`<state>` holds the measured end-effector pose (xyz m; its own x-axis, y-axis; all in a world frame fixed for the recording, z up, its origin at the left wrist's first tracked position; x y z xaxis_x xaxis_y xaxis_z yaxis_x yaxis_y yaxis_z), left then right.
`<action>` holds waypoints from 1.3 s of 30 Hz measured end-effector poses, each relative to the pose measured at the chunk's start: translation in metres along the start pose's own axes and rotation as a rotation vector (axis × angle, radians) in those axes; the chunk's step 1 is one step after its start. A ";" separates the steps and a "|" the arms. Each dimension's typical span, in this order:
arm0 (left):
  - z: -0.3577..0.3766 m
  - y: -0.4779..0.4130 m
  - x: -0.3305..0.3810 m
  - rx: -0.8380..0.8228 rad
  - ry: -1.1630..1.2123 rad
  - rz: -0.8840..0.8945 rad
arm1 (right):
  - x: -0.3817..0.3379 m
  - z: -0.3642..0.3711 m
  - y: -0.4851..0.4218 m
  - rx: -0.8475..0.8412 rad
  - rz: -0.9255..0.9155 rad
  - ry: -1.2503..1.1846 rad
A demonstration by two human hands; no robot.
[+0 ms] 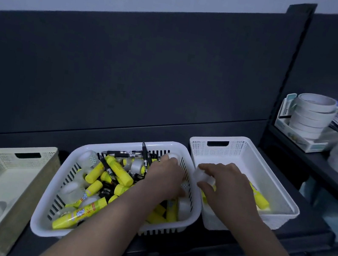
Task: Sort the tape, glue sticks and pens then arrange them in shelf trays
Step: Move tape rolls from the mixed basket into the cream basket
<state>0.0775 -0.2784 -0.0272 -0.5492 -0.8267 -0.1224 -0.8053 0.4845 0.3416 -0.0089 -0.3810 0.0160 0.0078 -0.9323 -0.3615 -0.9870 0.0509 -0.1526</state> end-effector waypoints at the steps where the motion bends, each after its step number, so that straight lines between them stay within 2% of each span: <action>1: 0.000 0.000 -0.001 -0.008 -0.012 0.007 | -0.002 0.001 -0.001 0.002 -0.009 -0.005; 4: 0.000 0.006 -0.006 -0.002 0.091 0.041 | -0.006 0.005 -0.004 0.018 -0.037 -0.035; 8: 0.006 0.020 -0.034 0.082 0.613 0.068 | -0.010 0.008 -0.007 0.023 -0.049 -0.044; 11: 0.010 0.036 -0.061 0.201 0.757 0.014 | -0.025 0.013 -0.012 -0.005 -0.095 -0.046; 16: 0.013 0.086 -0.123 0.408 0.775 -0.119 | -0.089 0.026 -0.026 -0.008 -0.235 -0.092; 21: 0.036 0.162 -0.226 0.562 0.718 -0.408 | -0.184 0.059 -0.029 -0.048 -0.405 -0.118; 23: 0.055 0.191 -0.273 0.524 0.687 -0.545 | -0.222 0.076 -0.028 -0.048 -0.448 -0.123; 26: 0.091 0.216 -0.333 0.360 0.661 -0.680 | -0.271 0.101 -0.029 -0.076 -0.496 -0.145; 31: 0.131 0.214 -0.387 0.256 0.650 -0.662 | -0.334 0.135 -0.034 -0.136 -0.522 -0.154; 34: 0.137 0.206 -0.397 0.281 0.693 -0.572 | -0.361 0.153 -0.045 -0.146 -0.501 -0.118; 39: 0.136 0.206 -0.401 0.337 0.702 -0.460 | -0.390 0.183 -0.074 -0.184 -0.469 0.101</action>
<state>0.1018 0.1913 -0.0343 0.0162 -0.8904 0.4548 -0.9950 0.0303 0.0948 0.0903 0.0442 -0.0006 0.4503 -0.8700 -0.2009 -0.8928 -0.4368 -0.1100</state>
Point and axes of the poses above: each hand's wrist, its own y-axis away from the middle knuckle, its own z-axis out of the palm, x = y × z, the point moved 7 cm from there along -y, towards the middle knuckle, and after that the axes turned 12 degrees about -x, right-handed, at the moved point
